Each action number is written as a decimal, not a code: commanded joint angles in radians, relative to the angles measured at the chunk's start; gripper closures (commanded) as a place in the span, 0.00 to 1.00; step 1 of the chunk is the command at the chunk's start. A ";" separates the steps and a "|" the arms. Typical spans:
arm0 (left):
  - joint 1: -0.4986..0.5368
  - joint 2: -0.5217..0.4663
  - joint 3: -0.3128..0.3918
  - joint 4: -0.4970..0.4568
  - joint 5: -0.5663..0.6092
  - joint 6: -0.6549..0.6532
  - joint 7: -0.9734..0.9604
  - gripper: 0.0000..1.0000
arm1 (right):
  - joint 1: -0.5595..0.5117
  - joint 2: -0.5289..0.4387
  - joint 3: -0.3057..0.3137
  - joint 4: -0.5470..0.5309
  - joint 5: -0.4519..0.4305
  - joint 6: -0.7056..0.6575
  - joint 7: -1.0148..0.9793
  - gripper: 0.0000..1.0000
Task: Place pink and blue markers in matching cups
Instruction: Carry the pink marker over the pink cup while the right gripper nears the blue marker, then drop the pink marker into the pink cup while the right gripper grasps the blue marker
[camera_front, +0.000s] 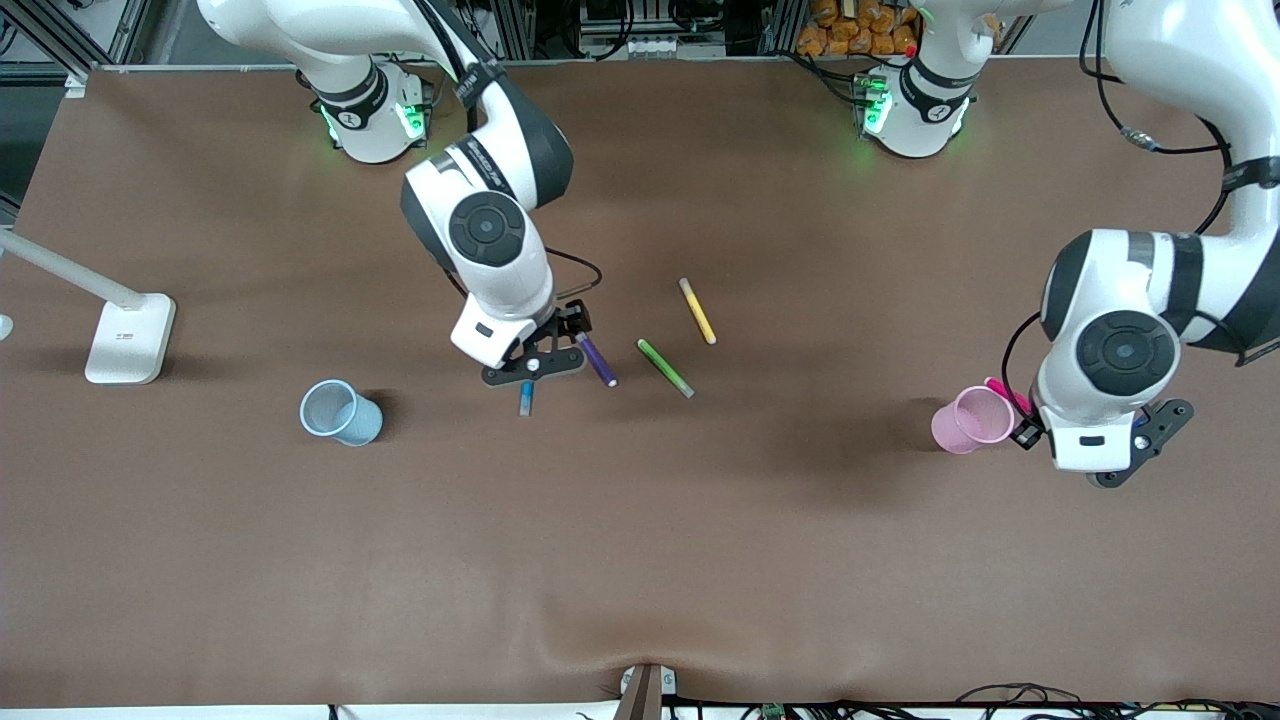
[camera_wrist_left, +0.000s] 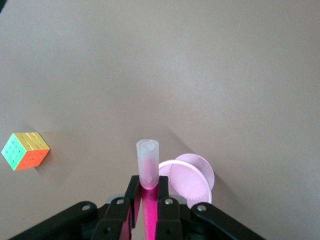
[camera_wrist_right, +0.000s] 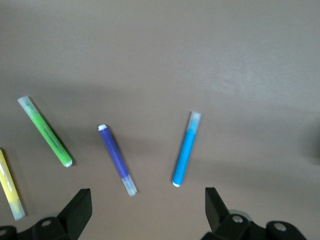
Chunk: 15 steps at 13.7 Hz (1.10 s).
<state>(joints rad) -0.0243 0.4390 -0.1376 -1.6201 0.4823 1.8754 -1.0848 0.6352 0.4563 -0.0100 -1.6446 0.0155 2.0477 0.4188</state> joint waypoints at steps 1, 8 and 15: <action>-0.011 0.036 -0.004 0.017 0.099 0.014 -0.059 1.00 | 0.030 0.042 -0.007 -0.026 -0.003 0.092 0.069 0.00; -0.074 0.113 -0.008 0.037 0.238 0.027 -0.268 1.00 | -0.031 0.091 -0.010 -0.075 -0.017 0.167 0.066 0.00; -0.082 0.145 -0.010 0.023 0.252 0.024 -0.361 1.00 | -0.054 0.117 -0.010 -0.247 -0.017 0.405 0.057 0.00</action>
<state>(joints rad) -0.1019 0.5623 -0.1436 -1.6046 0.7085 1.9044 -1.3866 0.5962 0.5702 -0.0298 -1.8769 0.0142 2.4341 0.4680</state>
